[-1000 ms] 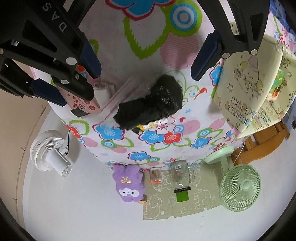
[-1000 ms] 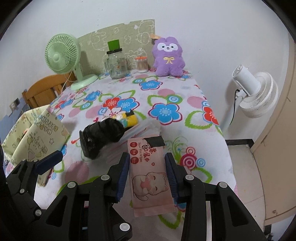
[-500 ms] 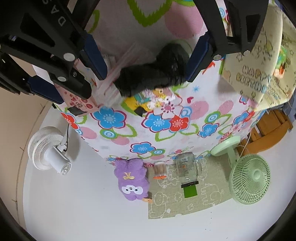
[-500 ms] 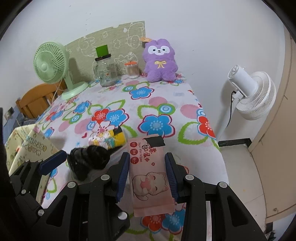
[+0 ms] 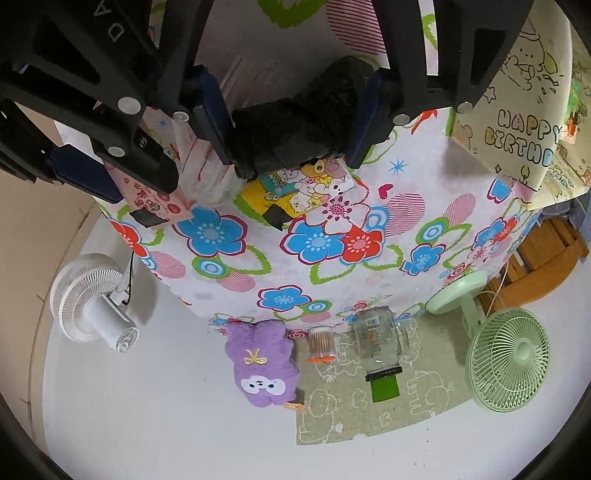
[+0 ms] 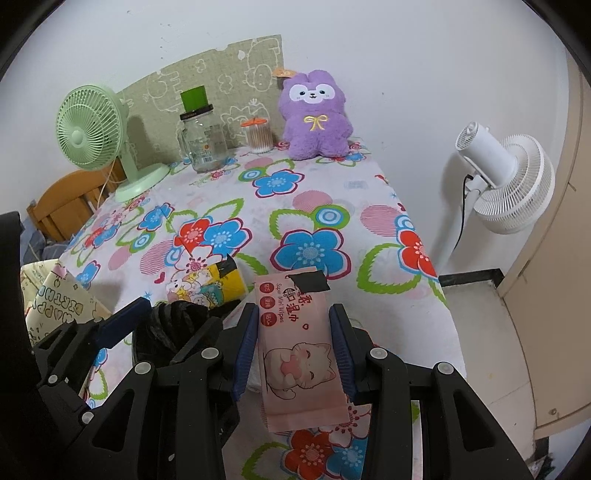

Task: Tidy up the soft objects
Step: 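Grasp the black plastic bag with the left tool while right tool lifts the pink packet, then carry the black bag and pink packet toward the paper box with both tools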

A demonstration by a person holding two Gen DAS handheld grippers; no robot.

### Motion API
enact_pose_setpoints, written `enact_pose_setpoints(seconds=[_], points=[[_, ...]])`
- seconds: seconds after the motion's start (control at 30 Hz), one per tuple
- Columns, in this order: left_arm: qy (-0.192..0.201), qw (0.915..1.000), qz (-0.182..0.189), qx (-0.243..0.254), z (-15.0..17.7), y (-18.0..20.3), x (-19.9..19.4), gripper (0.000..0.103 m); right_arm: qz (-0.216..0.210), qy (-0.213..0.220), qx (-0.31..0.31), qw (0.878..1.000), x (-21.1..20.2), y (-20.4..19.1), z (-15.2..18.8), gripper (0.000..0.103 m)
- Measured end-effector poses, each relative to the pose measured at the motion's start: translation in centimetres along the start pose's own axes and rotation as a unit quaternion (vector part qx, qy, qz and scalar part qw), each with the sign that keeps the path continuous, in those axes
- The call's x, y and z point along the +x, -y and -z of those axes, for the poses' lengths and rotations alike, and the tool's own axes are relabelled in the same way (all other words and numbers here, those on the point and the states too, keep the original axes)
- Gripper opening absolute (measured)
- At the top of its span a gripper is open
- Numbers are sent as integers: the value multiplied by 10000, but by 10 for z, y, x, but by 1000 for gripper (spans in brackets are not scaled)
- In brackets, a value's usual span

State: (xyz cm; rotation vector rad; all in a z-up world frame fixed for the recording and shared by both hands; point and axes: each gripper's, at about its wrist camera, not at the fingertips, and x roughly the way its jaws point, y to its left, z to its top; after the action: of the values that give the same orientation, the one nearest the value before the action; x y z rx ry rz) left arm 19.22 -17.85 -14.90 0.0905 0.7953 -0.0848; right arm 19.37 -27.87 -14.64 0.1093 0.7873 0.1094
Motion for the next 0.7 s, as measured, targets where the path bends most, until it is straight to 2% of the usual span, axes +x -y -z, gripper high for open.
enact_pose_setpoints(seconds=[0.27, 0.7], points=[[48, 10000, 64, 19, 2, -3, -10, 54, 28, 58, -9, 10000, -7, -4, 2, 42], [203, 9997, 145, -19, 9, -7, -36, 53, 100, 203, -27, 9997, -35, -12, 9, 42]])
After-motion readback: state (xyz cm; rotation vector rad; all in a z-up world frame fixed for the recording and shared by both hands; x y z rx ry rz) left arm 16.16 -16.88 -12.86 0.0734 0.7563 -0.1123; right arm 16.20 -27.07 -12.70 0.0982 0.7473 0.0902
